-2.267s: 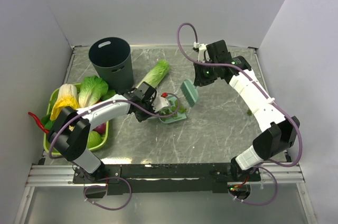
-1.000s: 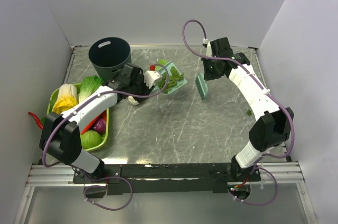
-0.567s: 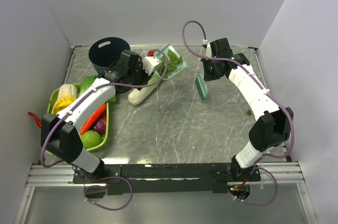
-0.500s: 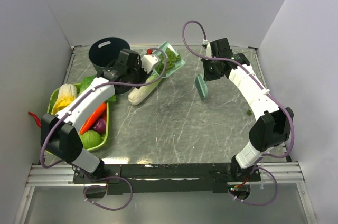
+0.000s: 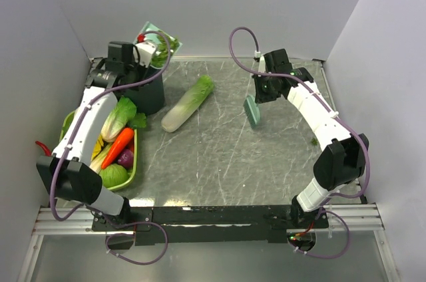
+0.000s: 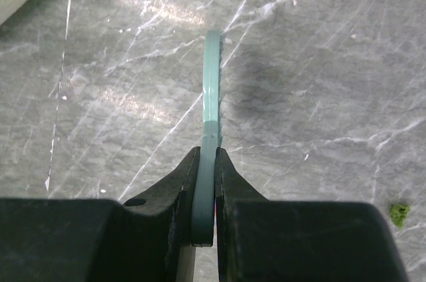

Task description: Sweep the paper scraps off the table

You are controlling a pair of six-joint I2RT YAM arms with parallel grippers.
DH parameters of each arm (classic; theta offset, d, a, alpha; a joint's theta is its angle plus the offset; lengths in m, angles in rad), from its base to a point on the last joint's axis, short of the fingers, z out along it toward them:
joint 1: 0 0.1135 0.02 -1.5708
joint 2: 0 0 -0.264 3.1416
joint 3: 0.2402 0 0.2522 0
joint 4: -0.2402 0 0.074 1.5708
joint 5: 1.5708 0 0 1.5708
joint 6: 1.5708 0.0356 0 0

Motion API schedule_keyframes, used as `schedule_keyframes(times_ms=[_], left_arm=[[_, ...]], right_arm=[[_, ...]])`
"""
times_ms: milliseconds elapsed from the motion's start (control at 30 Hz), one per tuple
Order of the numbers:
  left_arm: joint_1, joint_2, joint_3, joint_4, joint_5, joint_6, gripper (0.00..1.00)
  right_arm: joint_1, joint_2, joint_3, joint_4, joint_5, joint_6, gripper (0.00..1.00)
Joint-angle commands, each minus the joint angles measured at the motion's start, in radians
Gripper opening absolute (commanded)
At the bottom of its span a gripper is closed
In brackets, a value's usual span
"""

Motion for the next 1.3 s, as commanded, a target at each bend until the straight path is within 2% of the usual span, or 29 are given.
schedule_keyframes(times_ms=[0, 467, 667, 800, 1067, 1133, 1267], left_arm=[[0.060, -0.057, 0.034, 0.014, -0.116, 0.041, 0.01], [0.201, -0.075, 0.057, 0.033, -0.220, 0.230, 0.01], [0.230, -0.112, -0.024, 0.138, -0.300, 0.489, 0.01], [0.231, -0.132, -0.083, 0.289, -0.332, 0.748, 0.01], [0.231, -0.065, -0.005, 0.283, -0.352, 1.035, 0.01], [0.230, -0.072, -0.044, 0.378, -0.355, 1.104, 0.01], [0.231, -0.111, -0.133, 0.458, -0.378, 1.267, 0.01]], right_arm=[[0.000, -0.005, -0.017, 0.024, -0.024, 0.021, 0.00], [0.009, -0.020, -0.052, 0.036, -0.022, 0.012, 0.00], [0.009, -0.025, -0.059, 0.035, -0.025, 0.009, 0.00], [0.009, -0.022, -0.060, 0.036, -0.037, 0.010, 0.00], [0.009, -0.041, -0.086, 0.045, -0.030, 0.001, 0.00], [0.009, -0.052, -0.095, 0.047, -0.030, -0.002, 0.00], [0.009, -0.066, -0.117, 0.050, -0.030, -0.003, 0.00]])
